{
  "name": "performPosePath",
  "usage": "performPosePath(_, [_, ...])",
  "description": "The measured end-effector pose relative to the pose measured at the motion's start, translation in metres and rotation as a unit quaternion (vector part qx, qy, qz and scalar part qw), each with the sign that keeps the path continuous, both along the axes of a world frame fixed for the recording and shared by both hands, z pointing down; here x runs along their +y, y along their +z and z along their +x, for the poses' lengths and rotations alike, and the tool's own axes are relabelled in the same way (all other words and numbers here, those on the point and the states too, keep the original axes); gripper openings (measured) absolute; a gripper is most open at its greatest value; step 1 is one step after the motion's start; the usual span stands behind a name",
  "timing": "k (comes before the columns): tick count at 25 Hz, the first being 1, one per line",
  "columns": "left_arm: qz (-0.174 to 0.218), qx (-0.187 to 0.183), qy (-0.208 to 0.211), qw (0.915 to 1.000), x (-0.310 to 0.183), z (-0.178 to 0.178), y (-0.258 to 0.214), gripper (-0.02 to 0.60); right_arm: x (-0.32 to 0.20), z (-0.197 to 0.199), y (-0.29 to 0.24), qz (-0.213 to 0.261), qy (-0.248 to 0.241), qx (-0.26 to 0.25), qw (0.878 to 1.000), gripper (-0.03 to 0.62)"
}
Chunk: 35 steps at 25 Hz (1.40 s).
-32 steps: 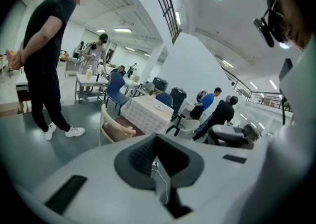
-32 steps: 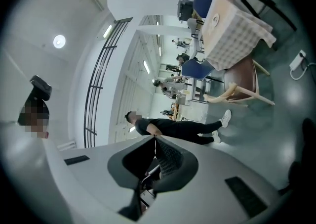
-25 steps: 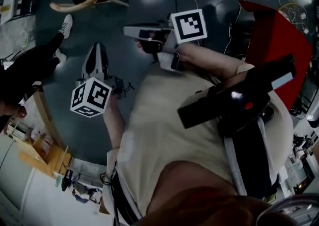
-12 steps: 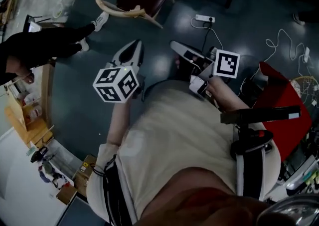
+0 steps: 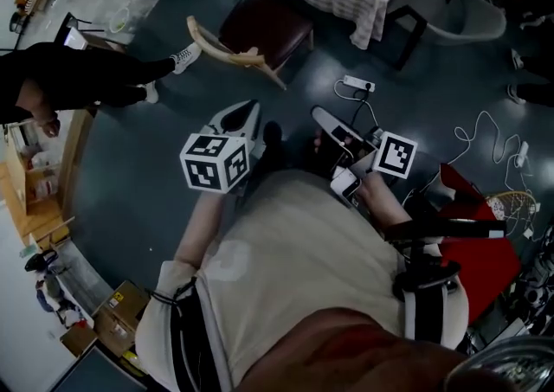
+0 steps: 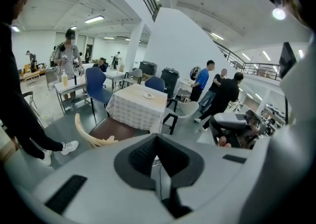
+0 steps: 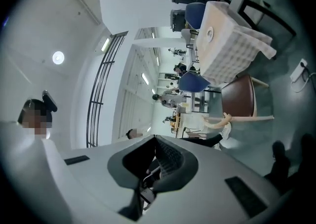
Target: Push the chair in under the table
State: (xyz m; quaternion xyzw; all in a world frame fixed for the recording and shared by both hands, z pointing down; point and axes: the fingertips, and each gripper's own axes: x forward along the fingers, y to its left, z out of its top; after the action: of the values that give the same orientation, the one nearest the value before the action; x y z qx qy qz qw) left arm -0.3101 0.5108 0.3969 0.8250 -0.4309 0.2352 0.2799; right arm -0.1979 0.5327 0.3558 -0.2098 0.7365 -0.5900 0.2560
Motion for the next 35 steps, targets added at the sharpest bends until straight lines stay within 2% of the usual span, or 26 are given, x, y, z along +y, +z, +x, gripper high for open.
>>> performPosePath(6, [0.006, -0.001, 0.009, 0.9999, -0.03, -0.007, 0.009, 0.006, -0.015, 0.003, 0.009, -0.018, 0.019, 0.018, 1.0, 0.012])
performPosePath(11, [0.009, 0.013, 0.019, 0.9997, -0.075, -0.026, 0.012, 0.006, -0.056, -0.008, 0.014, -0.025, 0.042, 0.042, 0.998, 0.012])
performPosePath(15, [0.008, 0.032, 0.002, 0.9994, -0.106, -0.045, 0.016, 0.006, -0.084, -0.034, 0.01, -0.025, 0.01, 0.057, 0.998, 0.012])
performPosePath(20, [0.01, 0.038, -0.001, 0.9992, -0.138, -0.097, 0.01, 0.006, -0.111, -0.089, 0.004, -0.013, -0.003, 0.089, 0.996, 0.012])
performPosePath(24, [-0.003, 0.049, -0.013, 0.9987, -0.148, -0.128, 0.014, 0.006, -0.126, -0.122, 0.0, -0.022, -0.017, 0.096, 0.995, 0.012])
performPosePath(28, [-0.035, 0.068, -0.031, 0.9966, -0.159, -0.151, 0.031, 0.006, -0.141, -0.139, 0.002, -0.031, -0.012, 0.104, 0.994, 0.012])
performPosePath(32, [-0.048, 0.06, -0.047, 0.9959, -0.177, -0.171, 0.05, 0.006, -0.155, -0.152, 0.001, -0.027, -0.014, 0.114, 0.993, 0.012])
performPosePath(35, [-0.062, 0.053, -0.045, 0.9956, -0.186, -0.173, 0.062, 0.006, -0.161, -0.145, 0.003, -0.041, 0.003, 0.118, 0.992, 0.012])
